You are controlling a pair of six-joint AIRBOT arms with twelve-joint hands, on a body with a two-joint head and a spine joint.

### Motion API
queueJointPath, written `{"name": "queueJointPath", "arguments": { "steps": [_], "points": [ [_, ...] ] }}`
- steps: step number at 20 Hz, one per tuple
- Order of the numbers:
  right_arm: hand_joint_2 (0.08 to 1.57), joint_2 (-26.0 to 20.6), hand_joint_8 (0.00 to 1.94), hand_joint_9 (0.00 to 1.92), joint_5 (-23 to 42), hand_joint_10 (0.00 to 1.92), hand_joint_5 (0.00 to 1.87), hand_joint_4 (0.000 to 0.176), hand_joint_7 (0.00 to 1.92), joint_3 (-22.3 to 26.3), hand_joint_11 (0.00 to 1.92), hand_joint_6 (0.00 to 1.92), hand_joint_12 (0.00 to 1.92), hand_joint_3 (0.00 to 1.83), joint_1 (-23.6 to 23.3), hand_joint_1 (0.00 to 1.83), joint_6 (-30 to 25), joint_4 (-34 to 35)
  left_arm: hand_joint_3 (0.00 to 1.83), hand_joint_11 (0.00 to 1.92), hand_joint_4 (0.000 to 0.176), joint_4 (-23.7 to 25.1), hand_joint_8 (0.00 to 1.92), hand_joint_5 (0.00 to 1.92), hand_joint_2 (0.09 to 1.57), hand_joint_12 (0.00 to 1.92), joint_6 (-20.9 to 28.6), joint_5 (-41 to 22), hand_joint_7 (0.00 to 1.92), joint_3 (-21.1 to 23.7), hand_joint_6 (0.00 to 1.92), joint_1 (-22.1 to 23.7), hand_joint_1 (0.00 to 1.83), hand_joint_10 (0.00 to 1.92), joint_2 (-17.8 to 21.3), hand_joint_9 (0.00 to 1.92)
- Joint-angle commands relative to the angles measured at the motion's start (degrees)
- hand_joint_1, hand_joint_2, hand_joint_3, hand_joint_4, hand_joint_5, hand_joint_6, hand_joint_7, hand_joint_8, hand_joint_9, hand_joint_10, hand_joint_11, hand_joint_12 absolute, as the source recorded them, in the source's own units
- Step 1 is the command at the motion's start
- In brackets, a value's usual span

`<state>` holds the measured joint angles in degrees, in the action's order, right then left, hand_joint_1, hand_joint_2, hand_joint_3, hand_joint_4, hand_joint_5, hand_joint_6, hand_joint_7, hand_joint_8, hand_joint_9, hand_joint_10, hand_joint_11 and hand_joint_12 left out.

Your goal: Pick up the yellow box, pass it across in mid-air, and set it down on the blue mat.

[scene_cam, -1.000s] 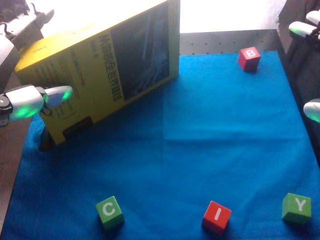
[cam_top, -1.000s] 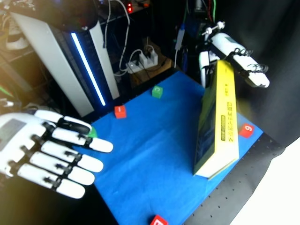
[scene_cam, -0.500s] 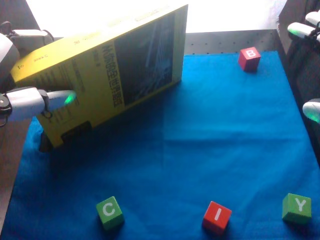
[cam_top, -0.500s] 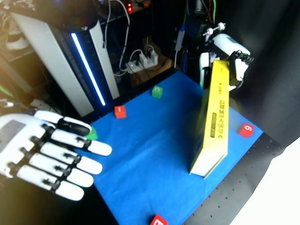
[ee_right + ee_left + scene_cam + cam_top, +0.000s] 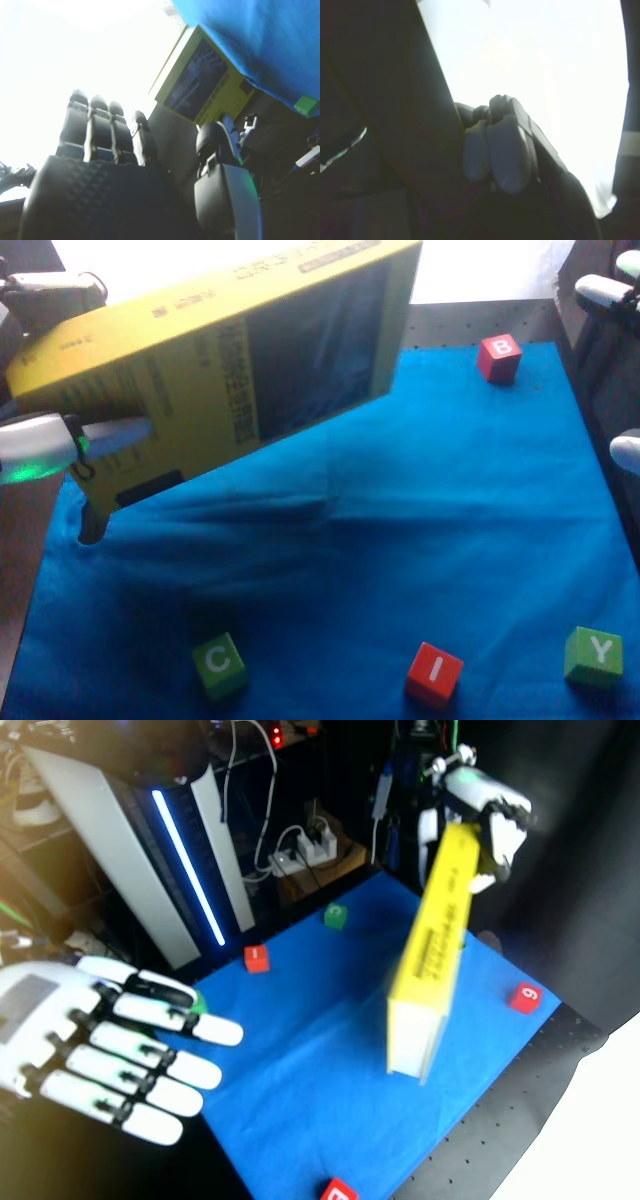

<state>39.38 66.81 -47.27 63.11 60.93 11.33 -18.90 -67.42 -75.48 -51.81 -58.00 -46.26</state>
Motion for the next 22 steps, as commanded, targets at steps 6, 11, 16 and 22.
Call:
{"name": "queueJointPath", "arguments": {
  "steps": [6, 11, 16, 22],
  "points": [
    [1.23, 0.13, 0.0, 0.0, 9.62, 0.0, 0.0, 0.054, 0.0, -0.5, 0.0, 0.0, 0.0, 0.0, -4.63, 0.39, -0.1, -3.6, 0.0, 1.7, 0.176, 7.57, 1.92, 1.3, 1.15, 1.92, 0.57, -4.06, 1.5, -0.38, 1.92, 5.23, 1.52, 1.92, -2.11, 1.63],
    [1.2, 2.26, 0.0, 0.0, 9.26, 0.0, 0.0, 0.0, 0.0, -2.06, 0.0, 0.0, 0.0, 0.0, -8.17, 0.59, -0.09, -4.97, 0.0, 1.74, 0.176, 12.89, 1.92, 1.37, 1.14, 1.92, 2.61, 1.06, 1.56, -2.64, 1.92, 10.27, 1.41, 1.92, -6.18, 1.7],
    [1.12, 6.79, 0.0, 0.0, 0.28, 0.0, 0.0, 0.061, 0.0, -5.11, 0.0, 0.0, 0.27, 0.0, -15.78, 0.76, -0.1, -7.92, 0.01, 1.74, 0.176, 14.76, 1.92, 1.36, 1.17, 1.92, 4.26, 4.08, 1.58, -4.19, 1.92, 12.49, 1.37, 1.92, -8.5, 1.71],
    [1.2, 9.74, 0.02, 0.04, -5.09, 0.02, 0.06, 0.0, 0.06, -6.87, 0.0, 0.02, 0.0, 0.02, -17.14, 0.68, -0.11, -8.15, 0.01, 1.72, 0.176, 16.73, 1.92, 1.34, 1.18, 1.92, 5.22, 1.37, 1.53, -4.12, 1.92, 13.06, 1.39, 1.92, -9.23, 1.66]
  ]
}}
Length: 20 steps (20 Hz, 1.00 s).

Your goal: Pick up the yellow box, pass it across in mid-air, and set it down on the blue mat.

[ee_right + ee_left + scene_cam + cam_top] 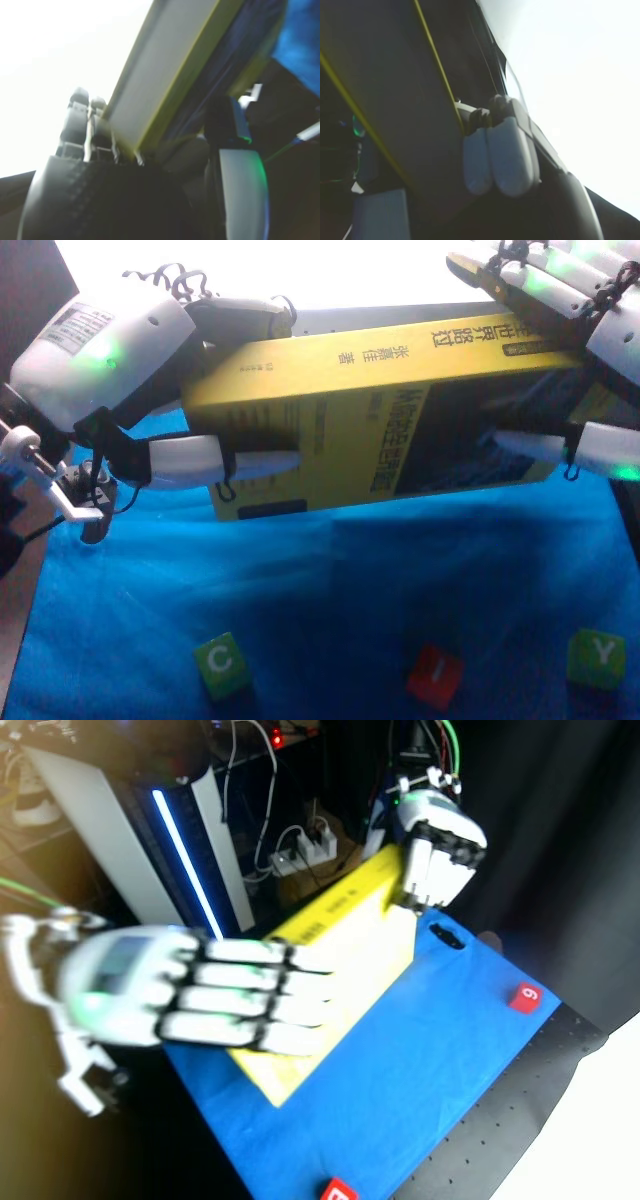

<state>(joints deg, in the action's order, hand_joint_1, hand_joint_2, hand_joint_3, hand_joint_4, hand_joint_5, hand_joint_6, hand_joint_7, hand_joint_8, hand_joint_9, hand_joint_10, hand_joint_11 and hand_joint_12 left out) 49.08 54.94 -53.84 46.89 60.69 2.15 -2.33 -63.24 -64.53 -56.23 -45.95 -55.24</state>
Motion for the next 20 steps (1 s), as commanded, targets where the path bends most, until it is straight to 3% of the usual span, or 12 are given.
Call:
{"name": "queueJointPath", "arguments": {
  "steps": [1, 2, 3, 4, 7, 13, 15, 16, 17, 18, 19, 20],
  "points": [
    [1.22, 0.23, 0.01, 0.15, 6.16, 0.06, 0.17, 0.0, 0.23, -0.44, 0.0, 0.1, 0.34, 0.0, -1.12, 0.71, 0.13, 0.93, 0.01, 1.7, 0.176, 0.43, 1.92, 1.33, 1.18, 1.92, 1.04, -10.16, 1.51, 0.39, 1.92, 1.04, 1.39, 1.92, -0.22, 1.64],
    [1.19, 0.42, 0.89, 0.36, 5.49, 1.15, 0.32, 0.0, 0.46, -0.59, 0.13, 0.81, 1.59, 0.0, -1.39, 0.9, 0.13, 0.76, 0.01, 1.71, 0.176, 0.62, 1.92, 1.32, 1.19, 1.92, 1.04, -10.67, 1.51, 0.47, 1.92, 1.1, 1.38, 1.92, -0.2, 1.65],
    [1.26, 0.55, 1.53, 0.59, 4.87, 1.77, 0.59, 0.0, 0.56, -0.73, 0.58, 1.36, 1.85, 0.01, -1.58, 0.99, 0.13, 0.72, 0.01, 1.72, 0.176, 0.68, 1.92, 1.32, 1.19, 1.92, 1.04, -11.21, 1.52, 0.54, 1.92, 1.11, 1.38, 1.92, -0.18, 1.66],
    [1.21, 0.82, 1.86, 1.13, 3.88, 1.89, 0.74, 0.0, 0.97, -1.02, 1.2, 1.81, 1.91, 0.0, -1.82, 1.22, 0.13, 0.68, 0.01, 1.73, 0.176, 0.68, 1.92, 1.32, 1.19, 1.92, 1.04, -11.84, 1.53, 0.6, 1.92, 1.11, 1.37, 1.92, -0.13, 1.67],
    [1.21, 1.0, 1.94, 1.55, 2.86, 1.92, 1.17, 0.0, 1.42, -1.54, 1.65, 1.92, 1.92, 0.0, -2.55, 1.46, 0.13, 0.69, 0.01, 1.69, 0.16, 0.68, 1.92, 1.16, 1.21, 1.92, 1.04, -13.04, 1.42, 0.8, 1.92, 1.07, 1.28, 1.92, 0.15, 1.63],
    [1.23, 0.98, 1.94, 1.49, 0.58, 1.92, 1.15, 0.0, 1.35, -2.9, 1.59, 1.92, 1.92, 0.0, -5.8, 1.49, 0.15, -0.38, 0.0, 1.82, 0.158, 0.51, 1.92, 1.16, 1.21, 1.92, 1.04, -14.51, 1.4, 0.98, 1.92, 0.83, 1.28, 1.92, 0.76, 1.73],
    [1.23, 0.93, 1.94, 1.53, -0.36, 1.92, 1.18, 0.0, 1.39, -3.07, 1.63, 1.92, 1.92, 0.0, -7.55, 1.47, 0.15, -1.68, 0.0, 1.49, 0.151, 0.02, 1.92, 1.15, 1.21, 1.92, 1.04, -13.95, 1.21, 1.05, 1.92, 0.52, 1.25, 1.92, 1.0, 1.41],
    [1.22, 0.83, 1.94, 1.53, -0.67, 1.92, 1.2, 0.0, 1.4, -3.04, 1.62, 1.92, 1.92, 0.0, -8.18, 1.45, 0.15, -2.07, 0.0, 0.62, 0.0, -0.58, 1.17, 0.48, 1.14, 1.67, 1.04, -13.84, 0.61, 1.14, 1.08, 0.01, 0.84, 1.34, 1.17, 0.64],
    [1.22, 0.68, 1.94, 1.52, -0.8, 1.92, 1.2, 0.0, 1.39, -2.91, 1.61, 1.92, 1.92, 0.0, -8.29, 1.43, 0.15, -2.18, 0.0, 0.12, 0.011, -1.08, 0.63, 0.23, 1.14, 1.65, 1.04, -13.79, 0.29, 1.28, 0.64, -0.36, 0.71, 1.03, 1.35, 0.2],
    [1.22, 0.3, 1.94, 1.52, -0.8, 1.92, 1.18, 0.0, 1.39, -2.66, 1.61, 1.92, 1.92, 0.0, -8.29, 1.43, 0.15, -2.28, 0.0, 0.02, 0.004, -1.96, 0.14, 0.09, 1.12, 0.94, 1.03, -14.04, 0.06, 1.34, 0.3, -0.97, 0.63, 0.2, 1.6, 0.04],
    [1.22, -0.07, 1.94, 1.51, -0.8, 1.92, 1.17, 0.0, 1.38, -2.41, 1.6, 1.92, 1.92, 0.0, -8.29, 1.42, 0.15, -2.38, 0.0, 0.0, 0.01, -2.62, 0.03, 0.02, 1.1, 0.19, 1.03, -14.21, 0.01, 1.44, 0.08, -1.41, 0.59, 0.04, 1.82, 0.01],
    [1.22, -0.57, 1.94, 1.48, -0.8, 1.92, 1.15, 0.0, 1.36, -2.07, 1.57, 1.92, 1.92, 0.0, -8.29, 1.42, 0.15, -2.39, 0.0, 0.0, 0.04, -3.47, 0.0, 0.0, 1.09, 0.04, 1.01, -14.47, 0.0, 1.56, 0.02, -1.93, 0.61, 0.01, 2.1, 0.0]
  ]
}}
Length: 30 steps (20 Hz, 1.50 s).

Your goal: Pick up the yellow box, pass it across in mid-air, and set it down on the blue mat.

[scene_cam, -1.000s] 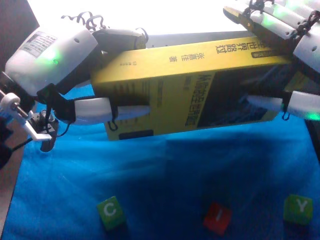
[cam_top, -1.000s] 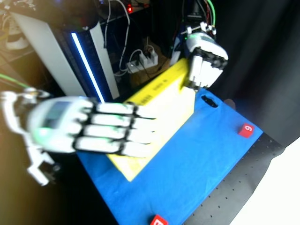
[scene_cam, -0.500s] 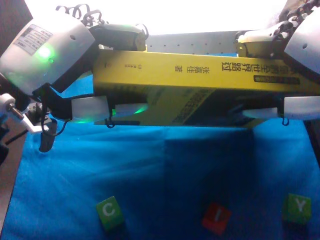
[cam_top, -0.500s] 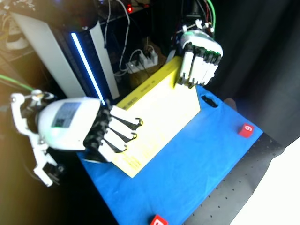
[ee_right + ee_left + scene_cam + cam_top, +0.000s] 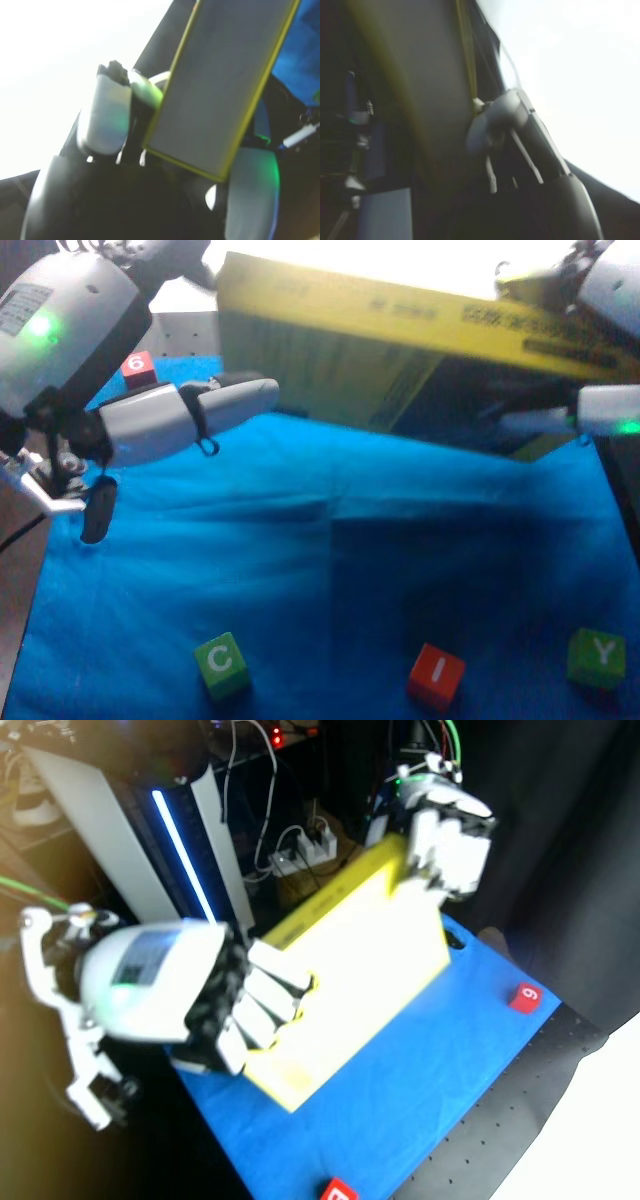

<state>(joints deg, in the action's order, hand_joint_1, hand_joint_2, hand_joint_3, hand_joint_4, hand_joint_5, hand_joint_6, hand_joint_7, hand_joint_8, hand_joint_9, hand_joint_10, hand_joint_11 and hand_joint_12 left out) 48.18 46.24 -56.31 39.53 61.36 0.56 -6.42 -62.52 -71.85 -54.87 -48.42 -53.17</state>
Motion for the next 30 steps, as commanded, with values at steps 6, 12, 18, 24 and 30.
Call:
{"name": "queueJointPath", "arguments": {
  "steps": [6, 12, 18, 24, 30],
  "points": [
    [1.2, -4.16, 1.94, 1.46, 6.38, 1.92, 1.08, 0.0, 1.31, 2.82, 1.56, 1.92, 1.92, 0.0, -0.89, 1.53, -0.53, -1.62, 0.0, 0.0, 0.046, -4.91, 0.0, 0.0, 1.08, 0.0, -0.3, -9.99, 0.0, 1.71, 0.0, -3.91, 0.48, 0.0, 2.82, 0.0],
    [1.2, -8.08, 1.94, 1.48, 5.77, 1.92, 1.05, 0.0, 1.31, 5.56, 1.58, 1.92, 1.92, 0.0, 1.68, 1.54, -0.53, -0.92, 0.01, 0.0, 0.08, -13.64, 0.0, 0.0, 1.14, 0.0, -1.43, -15.87, 0.0, 3.64, 0.0, -10.93, 0.55, 0.0, 5.91, 0.0],
    [1.18, -8.19, 1.94, 1.33, 0.61, 1.92, 1.06, 0.0, 1.31, 4.75, 0.98, 1.92, 1.92, 0.0, 4.33, 1.56, -0.53, 2.8, 0.01, 0.0, 0.114, -15.82, 0.0, 0.0, 1.15, 0.0, -1.95, -17.33, 0.0, 4.24, 0.0, -12.85, 0.5, 0.0, 6.83, 0.0],
    [1.28, -7.1, 1.87, 1.03, -3.7, 1.92, 0.69, 0.0, 0.8, 3.36, 1.18, 1.61, 1.92, 0.0, 4.76, 1.04, -0.53, 4.0, 0.0, 0.0, 0.138, -16.84, 0.0, 0.0, 1.14, 0.0, -1.95, -18.13, 0.0, 4.69, 0.0, -14.03, 0.51, 0.0, 7.26, 0.0],
    [1.22, -6.82, 0.01, 0.04, -4.74, 0.34, 0.01, 0.069, 0.01, 2.53, 0.01, 0.01, 1.39, 0.0, 4.76, 0.4, -0.53, 4.82, 0.01, 0.0, 0.092, -18.19, 0.0, 0.0, 1.16, 0.0, -1.95, -19.83, 0.0, 5.25, 0.0, -15.71, 0.3, 0.0, 7.66, 0.0]
  ]
}}
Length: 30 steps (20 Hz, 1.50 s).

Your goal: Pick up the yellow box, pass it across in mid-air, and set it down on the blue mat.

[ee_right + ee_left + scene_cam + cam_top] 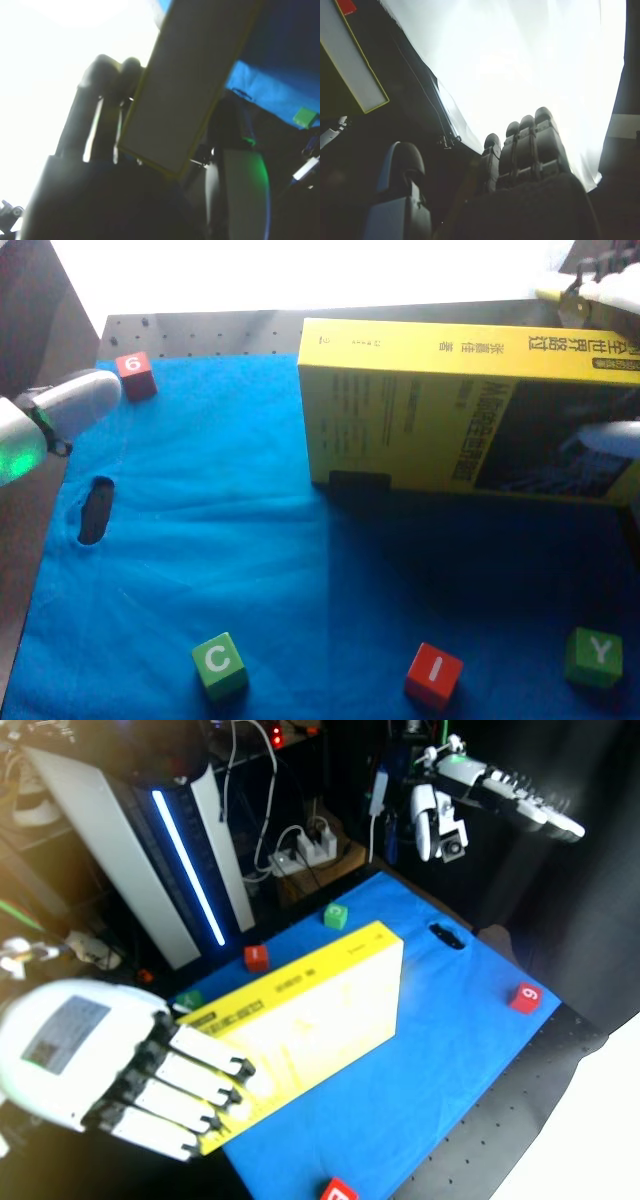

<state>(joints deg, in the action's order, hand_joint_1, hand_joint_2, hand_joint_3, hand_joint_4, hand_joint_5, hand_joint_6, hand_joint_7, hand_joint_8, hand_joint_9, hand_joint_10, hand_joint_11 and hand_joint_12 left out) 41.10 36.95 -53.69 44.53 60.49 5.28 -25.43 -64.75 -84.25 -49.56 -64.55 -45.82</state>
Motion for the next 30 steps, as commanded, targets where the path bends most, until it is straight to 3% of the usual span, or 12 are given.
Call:
{"name": "queueJointPath", "arguments": {
  "steps": [1, 4, 6, 7, 8, 9, 11, 15, 16, 17, 21, 30],
  "points": [
    [1.23, 0.28, 0.0, 0.02, 4.5, 0.13, 0.0, 0.103, 0.0, -0.24, 0.0, 0.0, 1.25, 0.0, -0.24, 0.4, 0.34, 0.23, 0.02, 0.0, 0.082, 0.67, 0.0, 0.0, 1.18, 0.0, 0.29, -7.6, 0.0, 0.0, 0.0, 0.2, 0.21, 0.0, 0.32, 0.0],
    [1.23, 0.29, 0.0, 0.0, 4.3, 0.01, 0.0, 0.094, 0.0, -0.49, 0.0, 0.0, 1.05, 0.0, -0.24, 0.41, 0.34, 0.42, 0.03, 0.0, 0.087, 0.3, 0.0, 0.0, 1.22, 0.0, 0.29, -8.3, 0.0, 0.19, 0.0, -0.25, 0.2, 0.0, 0.4, 0.0],
    [1.24, 0.35, 0.0, 0.0, 4.25, 0.0, 0.0, 0.063, 0.0, -0.76, 0.0, 0.0, 0.15, 0.0, -0.24, 0.47, 0.34, 0.42, 0.03, 0.0, 0.078, 0.2, 0.0, 0.0, 1.24, 0.0, 0.29, -8.42, 0.0, 0.27, 0.0, -0.46, 0.21, 0.0, 0.4, 0.0],
    [1.21, 0.35, 0.0, 0.0, 4.25, 0.0, 0.0, 0.107, 0.0, -1.0, 0.02, 0.0, 0.02, 0.0, -0.25, 0.52, 0.34, 0.49, 0.02, 0.0, 0.075, 0.14, 0.0, 0.0, 1.23, 0.0, 0.29, -8.44, 0.0, 0.32, 0.0, -0.57, 0.2, 0.0, 0.4, 0.0],
    [1.21, 0.35, 0.0, 0.0, 4.25, 0.0, 0.0, 0.107, 0.0, -1.26, 0.02, 0.0, 0.02, 0.0, -0.26, 0.52, 0.34, 0.74, 0.02, 0.0, 0.075, 0.13, 0.0, 0.0, 1.23, 0.0, 0.29, -8.46, 0.0, 0.35, 0.0, -0.69, 0.2, 0.0, 0.4, 0.0],
    [1.19, 0.33, 0.0, 0.0, 4.25, 0.0, 0.0, 0.141, 0.0, -1.66, 0.0, 0.0, 0.89, 0.02, -0.26, 0.5, 0.34, 1.08, 0.01, 0.0, 0.083, 0.13, 0.0, 0.0, 1.21, 0.0, 0.29, -8.46, 0.0, 0.42, 0.0, -0.96, 0.2, 0.0, 0.4, 0.0],
    [1.2, 0.31, 0.0, 0.0, 4.27, 0.0, 0.0, 0.157, 0.0, -2.3, 0.0, 0.0, 1.07, 0.01, -0.28, 0.45, 0.35, 1.6, 0.01, 0.0, 0.074, -0.1, 0.0, 0.0, 1.22, 0.0, 0.29, -8.65, 0.0, 0.56, 0.0, -1.44, 0.2, 0.0, 0.39, 0.0],
    [1.15, 0.52, 0.0, 0.0, 4.41, 0.0, 0.0, 0.159, 0.0, -2.38, 0.0, 0.0, 0.97, 0.0, -0.47, 0.29, 0.35, 1.69, 0.02, 0.0, 0.082, -0.51, 0.0, 0.0, 1.25, 0.0, 0.3, -9.18, 0.0, 0.66, 0.0, -1.88, 0.24, 0.0, 0.38, 0.0],
    [1.15, 0.56, 0.0, 0.0, 4.46, 0.0, 0.0, 0.112, 0.0, -2.4, 0.0, 0.0, 0.16, 0.0, -0.66, 0.25, 0.35, 1.69, 0.01, 0.0, 0.074, -0.53, 0.0, 0.0, 1.24, 0.0, 0.3, -9.2, 0.0, 0.68, 0.0, -1.91, 0.19, 0.0, 0.38, 0.0],
    [1.14, 0.55, 0.0, 0.0, 4.72, 0.0, 0.0, 0.123, 0.0, -2.4, 0.0, 0.0, 0.03, 0.0, -0.75, 0.24, 0.39, 1.69, 0.01, 0.0, 0.083, -0.54, 0.0, 0.0, 1.24, 0.0, 0.3, -9.24, 0.0, 0.7, 0.0, -1.95, 0.21, 0.0, 0.38, 0.0],
    [1.2, 0.24, 0.0, 0.0, 7.41, 0.0, 0.0, 0.175, 0.0, -2.0, 0.0, 0.0, 0.0, 0.02, -0.83, 0.26, 0.39, 1.69, 0.02, 0.0, 0.064, -0.66, 0.0, 0.0, 1.27, 0.0, 0.3, -9.32, 0.0, 0.73, 0.0, -2.13, 0.21, 0.0, 0.35, 0.0],
    [1.2, -2.24, 0.0, 0.0, 14.1, 0.0, 0.0, 0.173, 0.0, 0.01, 0.0, 0.0, 0.0, 0.01, -0.82, 0.32, 1.06, 1.69, 0.01, 0.0, 0.068, -0.93, 0.0, 0.0, 1.27, 0.0, 0.3, -9.76, 0.0, 0.81, 0.0, -2.75, 0.22, 0.0, 0.38, 0.0]
  ]
}}
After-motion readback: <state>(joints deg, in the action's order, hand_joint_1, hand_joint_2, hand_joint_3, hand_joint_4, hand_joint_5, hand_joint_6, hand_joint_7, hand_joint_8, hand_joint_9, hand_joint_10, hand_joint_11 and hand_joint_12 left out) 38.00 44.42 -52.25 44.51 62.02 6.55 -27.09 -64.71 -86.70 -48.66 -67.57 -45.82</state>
